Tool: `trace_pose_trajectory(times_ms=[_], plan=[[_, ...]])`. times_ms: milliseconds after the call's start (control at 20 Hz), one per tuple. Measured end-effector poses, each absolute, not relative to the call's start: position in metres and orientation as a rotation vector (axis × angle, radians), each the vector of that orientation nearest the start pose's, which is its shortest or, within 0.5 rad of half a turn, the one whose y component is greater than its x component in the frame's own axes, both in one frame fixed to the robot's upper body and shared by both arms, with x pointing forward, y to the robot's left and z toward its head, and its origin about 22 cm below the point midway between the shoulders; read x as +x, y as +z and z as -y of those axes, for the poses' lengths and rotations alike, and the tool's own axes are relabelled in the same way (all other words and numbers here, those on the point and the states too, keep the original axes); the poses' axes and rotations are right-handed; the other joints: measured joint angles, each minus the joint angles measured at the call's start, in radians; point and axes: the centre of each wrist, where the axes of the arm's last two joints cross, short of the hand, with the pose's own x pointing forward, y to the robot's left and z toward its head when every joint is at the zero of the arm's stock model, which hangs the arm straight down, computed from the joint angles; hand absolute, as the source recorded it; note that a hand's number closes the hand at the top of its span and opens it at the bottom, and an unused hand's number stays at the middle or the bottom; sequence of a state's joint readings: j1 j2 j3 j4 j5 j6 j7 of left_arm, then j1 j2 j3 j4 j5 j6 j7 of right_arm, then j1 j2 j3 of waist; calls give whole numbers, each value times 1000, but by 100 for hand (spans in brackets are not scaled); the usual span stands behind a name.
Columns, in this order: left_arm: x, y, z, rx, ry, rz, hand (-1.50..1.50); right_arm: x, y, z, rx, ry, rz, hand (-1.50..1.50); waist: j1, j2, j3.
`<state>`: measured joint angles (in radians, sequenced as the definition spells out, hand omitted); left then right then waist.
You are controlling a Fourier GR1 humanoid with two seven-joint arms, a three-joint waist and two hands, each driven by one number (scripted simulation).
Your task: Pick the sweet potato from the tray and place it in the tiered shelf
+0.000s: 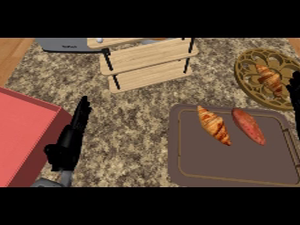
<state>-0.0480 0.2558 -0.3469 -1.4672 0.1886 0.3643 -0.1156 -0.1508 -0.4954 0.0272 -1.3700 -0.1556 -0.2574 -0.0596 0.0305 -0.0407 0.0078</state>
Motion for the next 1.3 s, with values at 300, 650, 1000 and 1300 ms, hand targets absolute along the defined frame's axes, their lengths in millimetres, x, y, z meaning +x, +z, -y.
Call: trace_pose_trajectory(times_ms=[300, 650, 1000, 1300], plan=[[241, -18, -238, 161, -191, 1481, 0, 286, 75, 409, -546, 221, 1534, -150, -19, 37, -5], [239, -28, -258, 118, -282, 1362, 0, 280, 58, 461, -548, 189, 1395, -150, -11, 51, -5], [239, -31, -263, 112, -288, 1325, 0, 300, 67, 461, -257, 345, 1477, -150, -14, 46, -6], [243, -28, -268, 116, -285, 1313, 0, 318, 103, 436, -190, 621, 1326, -150, -25, 39, -9]])
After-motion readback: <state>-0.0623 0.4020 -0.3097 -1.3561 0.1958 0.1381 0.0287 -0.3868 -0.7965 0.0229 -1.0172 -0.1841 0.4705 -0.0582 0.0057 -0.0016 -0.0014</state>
